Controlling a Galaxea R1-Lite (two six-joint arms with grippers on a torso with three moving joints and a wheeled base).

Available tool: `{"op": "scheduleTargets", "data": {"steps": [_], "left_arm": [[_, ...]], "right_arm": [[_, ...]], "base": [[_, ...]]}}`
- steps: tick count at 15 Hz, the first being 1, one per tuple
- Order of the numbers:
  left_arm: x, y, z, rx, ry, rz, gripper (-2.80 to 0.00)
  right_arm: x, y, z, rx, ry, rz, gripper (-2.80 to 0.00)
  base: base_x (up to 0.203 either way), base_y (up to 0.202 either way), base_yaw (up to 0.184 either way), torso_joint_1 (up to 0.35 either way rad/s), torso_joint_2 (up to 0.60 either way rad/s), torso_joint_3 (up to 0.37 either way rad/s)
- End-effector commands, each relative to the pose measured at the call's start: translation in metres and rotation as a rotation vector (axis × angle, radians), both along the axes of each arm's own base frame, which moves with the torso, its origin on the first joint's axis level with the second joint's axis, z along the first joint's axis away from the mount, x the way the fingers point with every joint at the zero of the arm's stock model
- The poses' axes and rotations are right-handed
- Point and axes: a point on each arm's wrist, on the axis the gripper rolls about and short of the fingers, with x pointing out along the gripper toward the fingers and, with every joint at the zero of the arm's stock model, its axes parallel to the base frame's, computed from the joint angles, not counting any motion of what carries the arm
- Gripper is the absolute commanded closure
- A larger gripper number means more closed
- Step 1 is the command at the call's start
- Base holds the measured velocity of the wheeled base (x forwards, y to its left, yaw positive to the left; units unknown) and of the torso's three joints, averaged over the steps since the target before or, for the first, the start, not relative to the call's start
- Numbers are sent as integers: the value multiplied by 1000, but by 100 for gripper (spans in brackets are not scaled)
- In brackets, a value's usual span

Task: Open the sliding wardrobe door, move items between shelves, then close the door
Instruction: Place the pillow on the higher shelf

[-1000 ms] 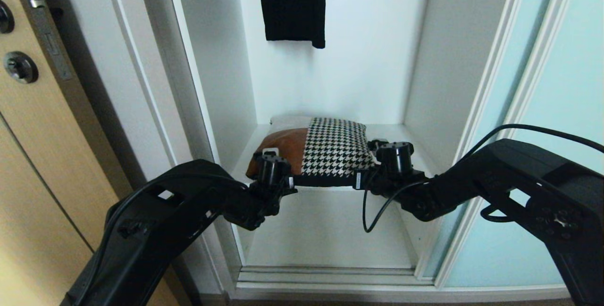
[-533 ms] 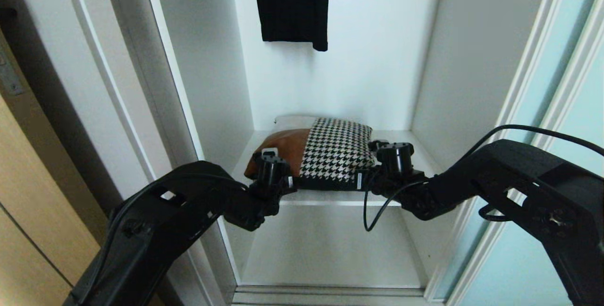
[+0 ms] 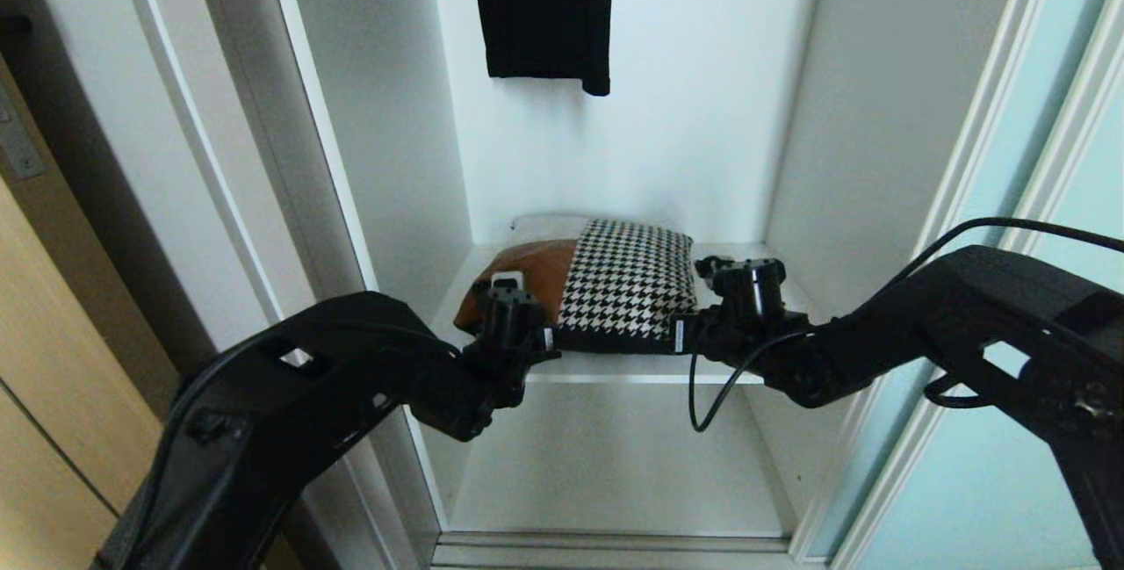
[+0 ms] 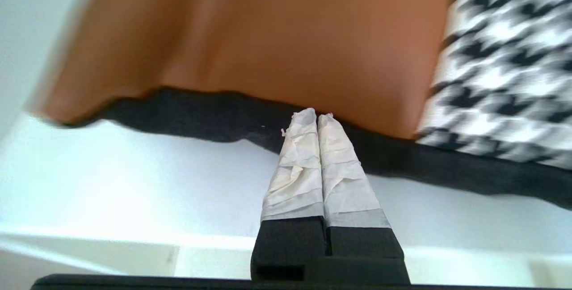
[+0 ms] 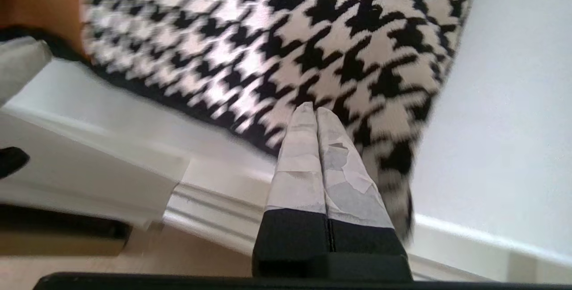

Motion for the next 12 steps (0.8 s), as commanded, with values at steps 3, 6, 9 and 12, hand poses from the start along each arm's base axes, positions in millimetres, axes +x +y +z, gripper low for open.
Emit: {"op": "scheduleTargets", "data": {"steps": [3,6,9,12], "left_arm": [[-31,0,61,-11,-66,-9,0],[-68,15,87,46,-52,35,0],[-109,31,95,108,-37,131,0],[-142,50,123,131,-98,206,0]], "right_arm": [[-41,-10,46,11,-32,12,0],[-77,-14,59,-4,-20,6,0],[-119,-14,75,-14,-32,12,0],[-161,-17,91,-22,-60,5,0]], "base": [[0,0,0,0,0,0],[0,0,0,0,0,0],[0,0,0,0,0,0],[0,0,0,0,0,0]]}}
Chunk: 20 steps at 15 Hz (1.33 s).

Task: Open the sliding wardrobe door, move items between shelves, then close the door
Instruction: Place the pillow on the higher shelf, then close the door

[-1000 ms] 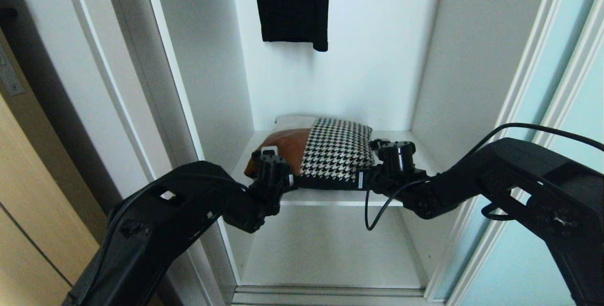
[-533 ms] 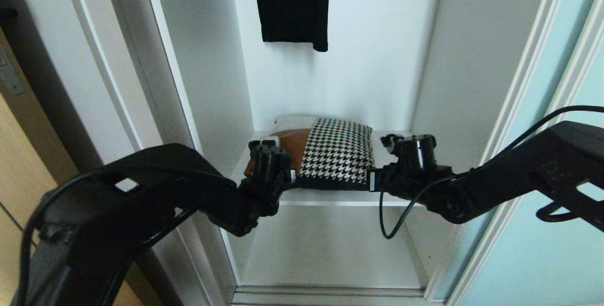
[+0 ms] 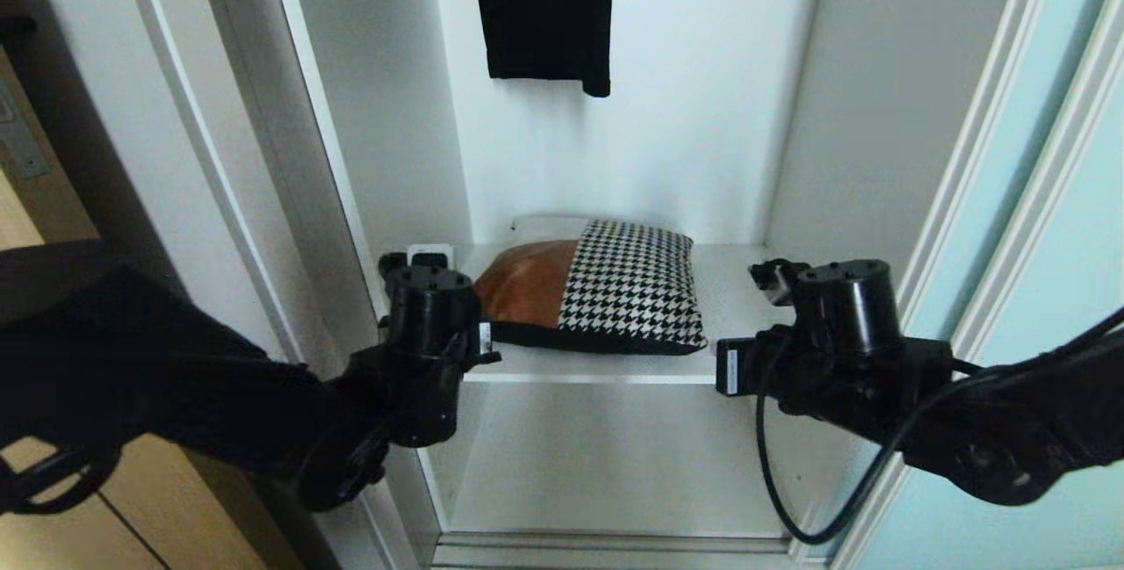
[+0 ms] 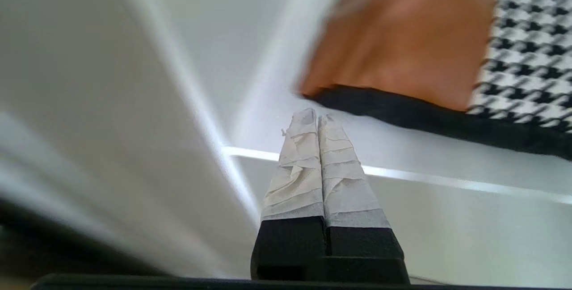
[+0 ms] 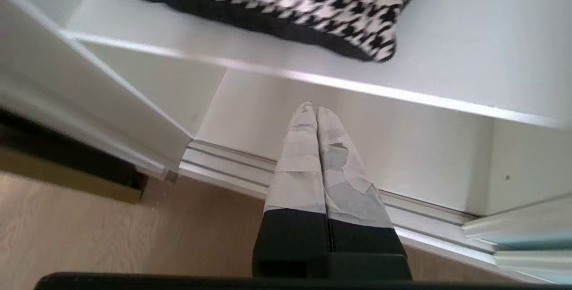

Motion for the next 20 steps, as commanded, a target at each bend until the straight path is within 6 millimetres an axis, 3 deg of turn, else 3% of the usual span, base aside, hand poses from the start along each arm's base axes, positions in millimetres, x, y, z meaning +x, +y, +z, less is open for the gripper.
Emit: {"op": "scheduleTargets", "data": {"steps": [1,5,10,13,18,20], "left_arm": [[-27,15,28,-10,-57,24,0],[-70,42,51,0,-113,159,0],[-133,98,73,-45,-204,268,0],[-166,127,69,-35,-225,349,0],[-216,158,65,-32,-294,463,0],[-239,168,59,-28,-329,504,0]], "right_arm": [[-36,-11,23,24,-52,8,0],[-94,-37,29,10,-81,-30,0],[-159,-76,39,47,-161,-67,0],[-193,-100,41,72,-177,-73,0],[-249,-140,40,95,-193,-80,0],[-261,-150,36,119,-194,-109,0]], "base": [[0,0,0,0,0,0],[0,0,0,0,0,0],[0,0,0,0,0,0],[0,0,0,0,0,0],[0,0,0,0,0,0],[0,0,0,0,0,0]]}}
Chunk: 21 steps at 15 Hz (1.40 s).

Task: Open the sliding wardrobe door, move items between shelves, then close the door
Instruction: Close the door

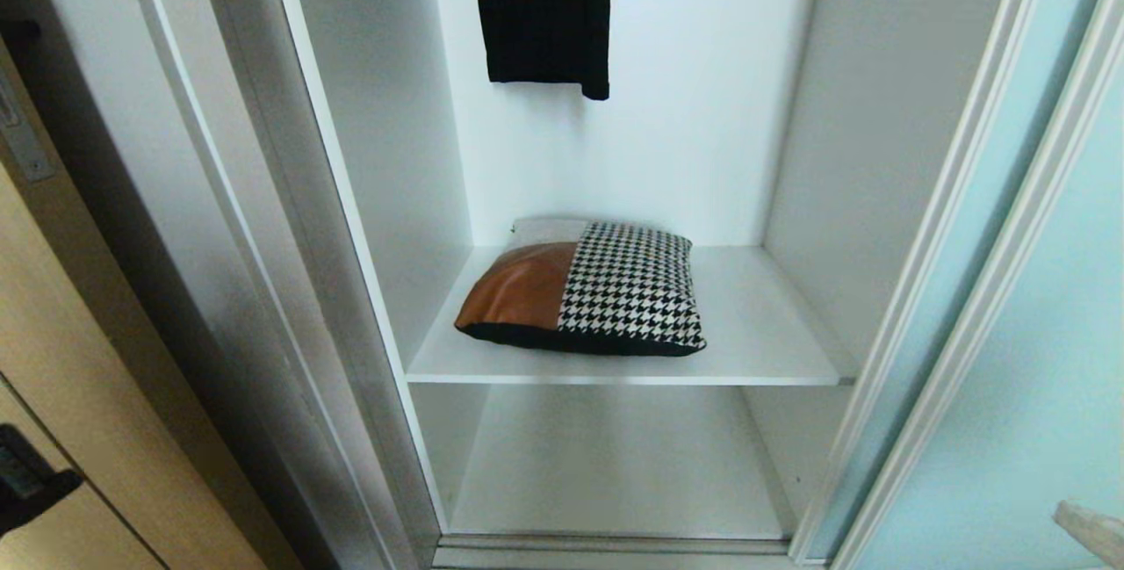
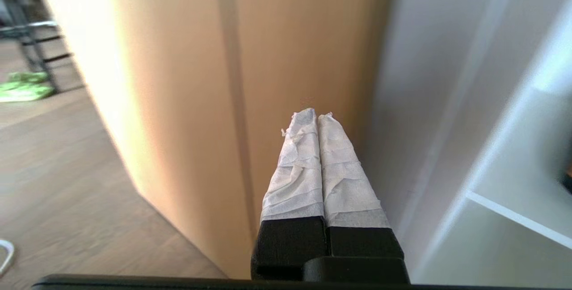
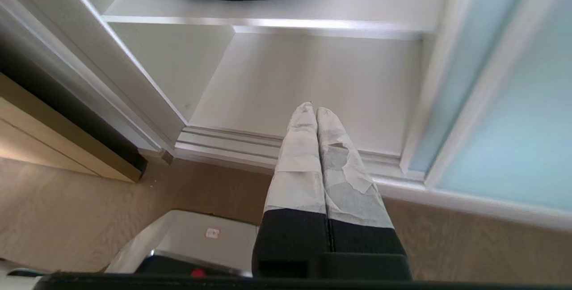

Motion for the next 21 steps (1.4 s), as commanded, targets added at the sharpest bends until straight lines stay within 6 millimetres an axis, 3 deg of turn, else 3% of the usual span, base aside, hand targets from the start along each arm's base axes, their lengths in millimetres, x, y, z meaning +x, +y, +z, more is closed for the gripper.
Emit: {"op": "scheduleTargets", "data": {"steps": [1,6,8,12,14,16,18,21], "left_arm": [[-31,9,-2,-11,-103,35,0],[-86,18,-27,57,-184,37,0],[-98,17,-35,95,-161,12,0],[-119,15,-70,143,-144,-93,0],[-122,14,-82,137,-84,-160,0],[-118,8,-87,149,-38,-420,0],[-118,5,-92,125,21,-564,0],[-117,3,-96,-50,-3,-657,0]], "right_arm": [[-20,-15,1,76,-72,-24,0],[-24,-17,-8,88,-35,-16,0],[-29,-20,-9,108,-57,-4,0],[-35,-24,-15,103,-41,-1,0],[-36,-25,-15,109,-47,-1,0],[-38,-26,-17,111,-52,-3,0],[-39,-26,-24,98,-36,0,0],[-40,-27,-25,98,-40,-2,0]], "base": [[0,0,0,0,0,0],[0,0,0,0,0,0],[0,0,0,0,0,0],[0,0,0,0,0,0],[0,0,0,0,0,0],[0,0,0,0,0,0],[0,0,0,0,0,0],[0,0,0,0,0,0]]}}
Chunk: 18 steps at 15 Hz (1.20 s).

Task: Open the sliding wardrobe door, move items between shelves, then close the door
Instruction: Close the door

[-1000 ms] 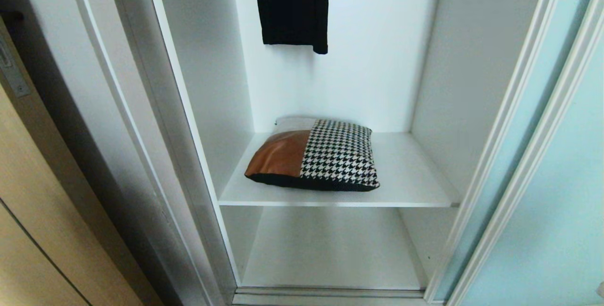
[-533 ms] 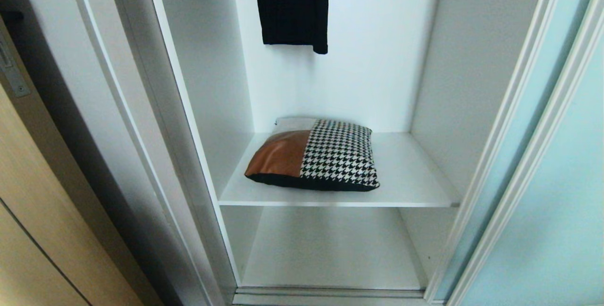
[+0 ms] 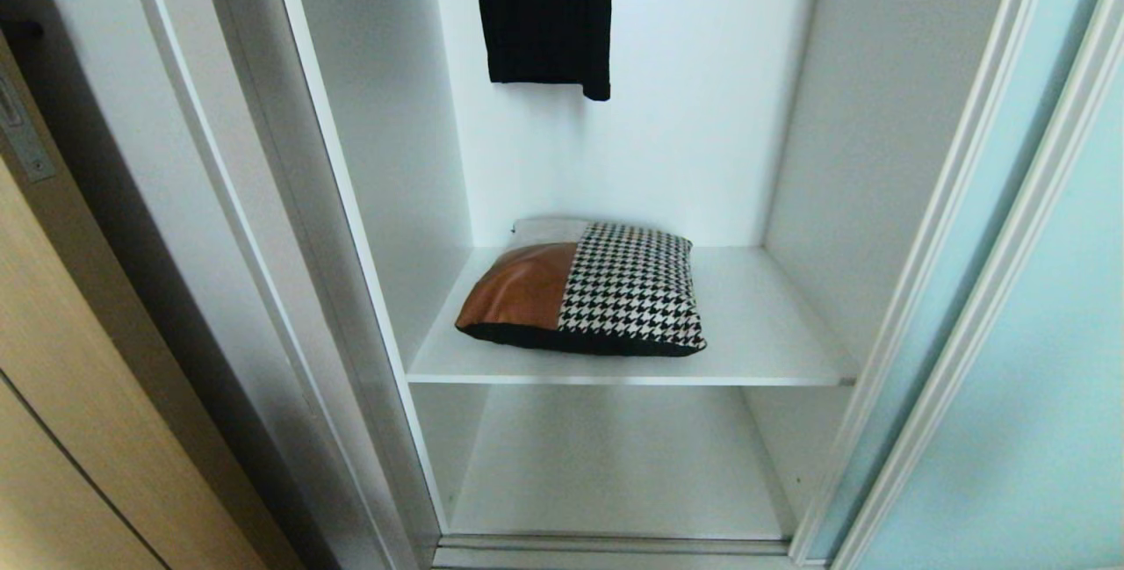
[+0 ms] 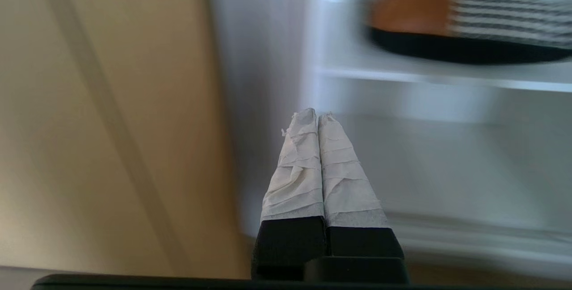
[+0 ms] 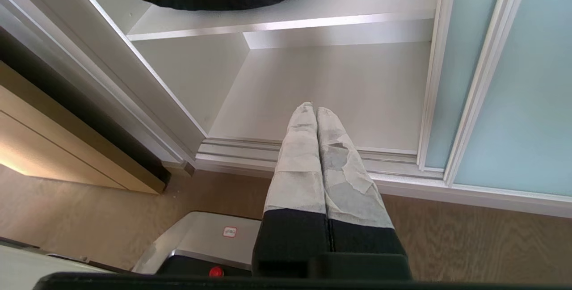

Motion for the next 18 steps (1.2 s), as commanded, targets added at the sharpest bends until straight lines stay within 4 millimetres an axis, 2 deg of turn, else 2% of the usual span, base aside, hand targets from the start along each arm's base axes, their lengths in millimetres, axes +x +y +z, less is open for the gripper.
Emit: {"op": "scheduleTargets", "data": {"steps": [1,6,7,10,11,13,18], "left_arm": [[0,0,-2,-70,30,-14,0],[0,0,-2,-121,25,-4,0],[0,0,-2,-84,30,0,0],[1,-1,-6,193,43,-30,0],[1,-1,-7,204,41,-47,0],[2,-1,-7,118,36,-49,0],[2,-1,-7,107,36,-37,0]], "right_arm": [[-1,-1,-2,-3,8,-2,0],[-4,-3,-1,2,2,-13,0],[-5,-3,-2,5,-3,-14,0],[-4,-3,-4,-6,1,-10,0],[-5,-3,-4,-2,-3,-13,0],[-6,-4,-2,2,-13,-14,0],[-6,-4,-6,-3,-4,-10,0]], "base": [[0,0,0,0,0,0],[0,0,0,0,0,0],[0,0,0,0,0,0],[0,0,0,0,0,0],[0,0,0,0,0,0],[0,0,0,0,0,0],[0,0,0,0,0,0]]}}
